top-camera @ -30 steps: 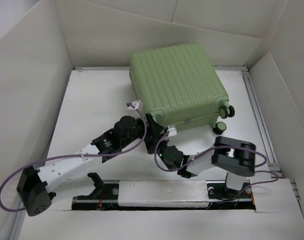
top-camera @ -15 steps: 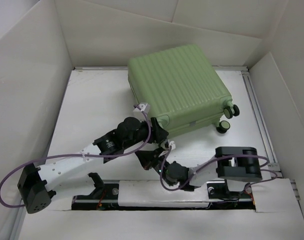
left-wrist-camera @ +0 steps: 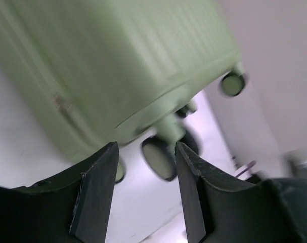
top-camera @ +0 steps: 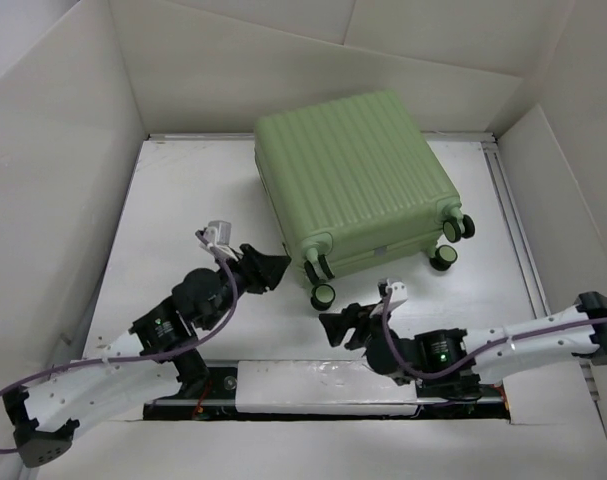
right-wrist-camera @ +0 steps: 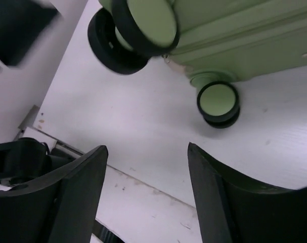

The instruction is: Pack the luggage

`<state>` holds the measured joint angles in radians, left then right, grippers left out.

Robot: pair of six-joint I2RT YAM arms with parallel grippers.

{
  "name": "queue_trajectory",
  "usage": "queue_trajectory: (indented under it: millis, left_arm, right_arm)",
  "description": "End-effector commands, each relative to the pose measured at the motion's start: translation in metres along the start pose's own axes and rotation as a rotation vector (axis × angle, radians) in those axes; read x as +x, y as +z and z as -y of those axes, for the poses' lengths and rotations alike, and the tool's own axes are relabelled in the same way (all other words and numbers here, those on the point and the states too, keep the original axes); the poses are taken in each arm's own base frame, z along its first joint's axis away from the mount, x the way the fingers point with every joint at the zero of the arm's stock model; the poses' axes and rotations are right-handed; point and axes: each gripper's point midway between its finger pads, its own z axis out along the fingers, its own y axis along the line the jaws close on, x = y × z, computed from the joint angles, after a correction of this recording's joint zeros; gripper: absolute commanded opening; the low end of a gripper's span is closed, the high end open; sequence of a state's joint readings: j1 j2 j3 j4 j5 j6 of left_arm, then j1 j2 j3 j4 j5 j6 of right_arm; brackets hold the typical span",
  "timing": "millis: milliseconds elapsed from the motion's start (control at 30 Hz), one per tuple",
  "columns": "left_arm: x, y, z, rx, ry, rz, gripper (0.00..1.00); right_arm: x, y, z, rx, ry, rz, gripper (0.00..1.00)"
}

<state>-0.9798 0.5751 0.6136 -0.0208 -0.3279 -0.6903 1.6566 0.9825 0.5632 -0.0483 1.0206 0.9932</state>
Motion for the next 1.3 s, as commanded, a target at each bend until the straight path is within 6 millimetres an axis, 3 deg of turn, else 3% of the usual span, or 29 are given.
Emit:
queue_trajectory:
  millis: [0,133,167,200,333,367,433,467,567,600,667,700,800,833,900,933,1000,1033,1100,1133,1200,1233,1267]
  left_arm:
    - [0.041,0.002,-0.038,-0.068,-0.018,-0.051,0.44]
    - [0.053,0.005,-0.046,-0.082,-0.016,-0.077,0.44]
    - [0.050,0.006,-0.042,-0.079,-0.018,-0.074,0.44]
    - [0.045,0.007,-0.037,-0.073,-0.021,-0.068,0.44]
    - [0.039,0.010,-0.023,-0.032,-0.020,-0.069,0.44]
    - [0.039,0.010,-0.023,-0.031,-0.020,-0.069,0.43]
    - [0.043,0.009,-0.027,-0.048,-0.011,-0.085,0.41]
    - [0.037,0.007,-0.025,-0.043,-0.030,-0.062,0.41]
    - [0.049,0.003,-0.038,-0.061,-0.041,-0.079,0.41]
    - [0.050,0.002,-0.039,-0.059,-0.042,-0.078,0.41]
    - [0.065,0.001,-0.040,-0.034,-0.039,-0.126,0.41]
    - [0.072,0.002,-0.040,-0.025,-0.037,-0.148,0.40]
    - [0.097,0.009,-0.035,0.038,-0.031,-0.228,0.39]
    - [0.102,0.010,-0.030,0.056,-0.030,-0.242,0.39]
    - [0.113,0.015,-0.024,0.079,-0.035,-0.260,0.38]
    - [0.130,0.016,-0.024,0.067,-0.011,-0.301,0.38]
    - [0.127,0.021,-0.010,0.075,-0.013,-0.270,0.38]
    - [0.140,0.021,-0.009,0.072,0.005,-0.299,0.38]
    - [0.136,0.026,-0.001,0.088,-0.016,-0.283,0.38]
    - [0.134,0.026,0.002,0.096,-0.021,-0.276,0.38]
    - [0.131,0.027,0.005,0.109,-0.029,-0.263,0.38]
    - [0.134,0.027,0.002,0.103,-0.025,-0.269,0.38]
    - [0.129,0.026,0.004,0.109,-0.032,-0.251,0.38]
  right_arm:
    - [-0.038,-0.012,0.019,0.108,-0.101,0.029,0.71]
    - [-0.071,-0.002,0.009,0.124,-0.167,0.034,0.79]
    - [-0.077,0.003,0.011,0.141,-0.182,0.037,0.81]
    - [-0.080,0.006,-0.001,0.109,-0.180,0.021,0.82]
    - [-0.088,0.031,-0.019,0.070,-0.254,-0.016,0.90]
    - [-0.081,0.040,-0.020,0.076,-0.307,-0.044,0.93]
    - [-0.086,0.048,-0.037,0.034,-0.327,-0.062,0.96]
    - [-0.078,0.057,-0.038,0.037,-0.362,-0.089,1.00]
    - [-0.084,0.075,-0.040,0.056,-0.385,-0.103,1.00]
    - [-0.075,0.082,-0.033,0.085,-0.421,-0.128,1.00]
    - [-0.077,0.089,-0.019,0.157,-0.433,-0.119,0.91]
    - [-0.079,0.093,-0.010,0.193,-0.441,-0.113,0.76]
    - [-0.088,0.097,0.018,0.272,-0.415,-0.096,0.46]
    - [-0.097,0.094,0.023,0.279,-0.400,-0.080,0.29]
    - [-0.108,0.091,0.049,0.331,-0.390,-0.063,0.17]
    - [-0.119,0.082,0.053,0.324,-0.375,-0.048,0.11]
    - [-0.139,0.071,0.076,0.373,-0.365,-0.017,0.07]
    - [-0.140,0.065,0.088,0.385,-0.365,-0.022,0.06]
    - [-0.168,0.047,0.106,0.399,-0.340,0.031,0.06]
    - [-0.163,0.044,0.113,0.374,-0.339,0.006,0.06]
    - [-0.178,0.032,0.121,0.363,-0.325,0.041,0.08]
    - [-0.180,0.030,0.127,0.356,-0.314,0.035,0.11]
    - [-0.177,0.029,0.130,0.343,-0.319,0.023,0.30]
